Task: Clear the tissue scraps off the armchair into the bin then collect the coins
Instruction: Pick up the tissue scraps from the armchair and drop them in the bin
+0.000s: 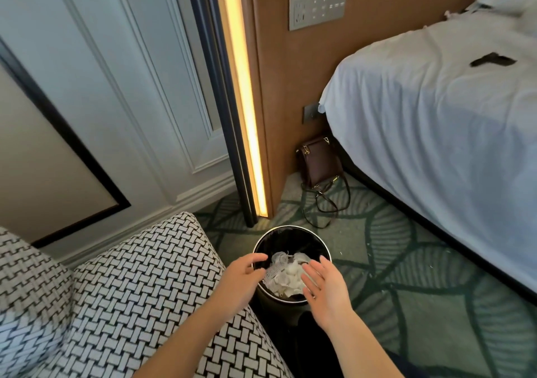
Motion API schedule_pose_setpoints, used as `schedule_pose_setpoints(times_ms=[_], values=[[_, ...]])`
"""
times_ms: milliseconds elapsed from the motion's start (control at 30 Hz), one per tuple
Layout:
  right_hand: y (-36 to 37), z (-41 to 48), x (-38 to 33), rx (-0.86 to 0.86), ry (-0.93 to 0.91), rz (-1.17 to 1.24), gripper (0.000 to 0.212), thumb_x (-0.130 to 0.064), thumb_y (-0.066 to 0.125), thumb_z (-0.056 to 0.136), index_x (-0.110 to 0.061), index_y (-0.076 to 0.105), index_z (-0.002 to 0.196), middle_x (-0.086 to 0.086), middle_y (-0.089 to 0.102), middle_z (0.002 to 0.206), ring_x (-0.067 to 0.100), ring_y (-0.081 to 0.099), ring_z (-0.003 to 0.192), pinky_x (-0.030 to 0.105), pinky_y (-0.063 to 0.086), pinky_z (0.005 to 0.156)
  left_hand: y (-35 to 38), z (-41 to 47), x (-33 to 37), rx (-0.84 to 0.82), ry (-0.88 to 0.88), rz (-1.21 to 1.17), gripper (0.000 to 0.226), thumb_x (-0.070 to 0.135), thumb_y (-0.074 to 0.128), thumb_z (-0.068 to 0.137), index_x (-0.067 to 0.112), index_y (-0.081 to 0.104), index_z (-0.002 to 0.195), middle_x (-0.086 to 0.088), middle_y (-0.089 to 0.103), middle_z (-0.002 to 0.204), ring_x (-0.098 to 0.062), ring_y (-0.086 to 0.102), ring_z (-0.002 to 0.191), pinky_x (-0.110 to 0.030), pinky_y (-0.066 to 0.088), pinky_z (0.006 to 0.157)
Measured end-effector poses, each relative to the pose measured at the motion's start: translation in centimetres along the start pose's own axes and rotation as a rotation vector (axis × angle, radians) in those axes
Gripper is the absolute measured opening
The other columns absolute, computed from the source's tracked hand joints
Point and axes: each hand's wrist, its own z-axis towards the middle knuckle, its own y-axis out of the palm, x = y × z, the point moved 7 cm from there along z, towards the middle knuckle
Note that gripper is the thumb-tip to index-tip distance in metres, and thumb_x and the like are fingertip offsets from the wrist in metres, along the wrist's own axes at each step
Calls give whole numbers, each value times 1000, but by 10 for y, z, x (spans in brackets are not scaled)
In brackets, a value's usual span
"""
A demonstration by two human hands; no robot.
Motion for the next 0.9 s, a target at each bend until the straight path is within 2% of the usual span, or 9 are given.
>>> schedule_pose_setpoints(times_ms=[100, 233, 300, 400, 533, 600, 700, 767, 900], values=[[2, -21, 0, -47, -73, -121, 39, -28, 42, 100, -9, 50, 132, 8, 57, 129, 24, 50, 123, 39, 33, 109, -14, -17, 3, -11, 31, 44, 31, 15, 48, 95, 25, 56, 123, 8, 57, 122, -2, 50, 105, -8, 36, 74], [4, -45, -1, -34, -162, -372, 32, -24, 52, 94, -12, 58, 123, 5, 64, 117, 19, 57, 112, 34, 39, 104, -33, -51, 15, -47, 85, 80, 26, 24, 46, 96, 31, 56, 119, 16, 54, 115, -1, 51, 107, -11, 36, 73], [7, -62, 1, -45, -202, -496, 23, -24, 57, 91, -15, 64, 111, 3, 67, 110, 16, 60, 105, 31, 42, 98, -48, -72, 17, -29, 111, 69, 24, 27, 48, 95, 34, 58, 116, 19, 54, 113, 5, 50, 101, -13, 38, 73], [21, -99, 9, -155, -367, -683, 20, -27, 55, 93, -18, 68, 105, -2, 69, 103, 12, 64, 99, 24, 45, 87, -76, -114, 12, 68, 147, -20, 22, 30, 53, 93, 36, 61, 112, 24, 55, 114, 9, 50, 100, -21, 40, 88], [60, -150, 27, -343, -481, -918, 17, -22, 55, 93, -21, 70, 98, -7, 71, 97, 9, 64, 97, 30, 48, 95, -115, -181, -8, 228, 182, -233, 19, 25, 59, 88, 35, 69, 102, 22, 64, 111, 2, 57, 105, -29, 42, 98], [81, -176, 32, -426, -525, -935, 13, -23, 57, 92, -25, 70, 92, -9, 70, 92, 4, 63, 94, 21, 47, 89, -129, -208, -23, 300, 179, -346, 20, 19, 56, 90, 29, 69, 102, 17, 68, 106, -4, 62, 102, -31, 44, 97], [120, -222, 51, -591, -586, -962, 13, -23, 57, 92, -22, 70, 95, -10, 69, 92, -1, 63, 89, 4, 40, 75, -152, -256, -55, 437, 168, -436, 24, 18, 47, 96, 26, 65, 107, 14, 70, 104, -7, 65, 97, -32, 46, 94], [146, -254, 72, -712, -620, -1022, 13, -24, 56, 92, -25, 68, 97, -11, 70, 93, -6, 62, 86, -1, 39, 74, -165, -289, -84, 553, 148, -458, 24, 17, 46, 96, 27, 65, 107, 14, 69, 104, -7, 65, 98, -31, 46, 94], [182, -300, 116, -898, -656, -1051, 13, -22, 55, 92, -27, 68, 95, -11, 70, 93, -4, 63, 88, 10, 46, 86, -175, -334, -145, 743, 36, -392, 23, 18, 48, 94, 28, 63, 110, 17, 64, 111, -3, 59, 103, -31, 43, 98]])
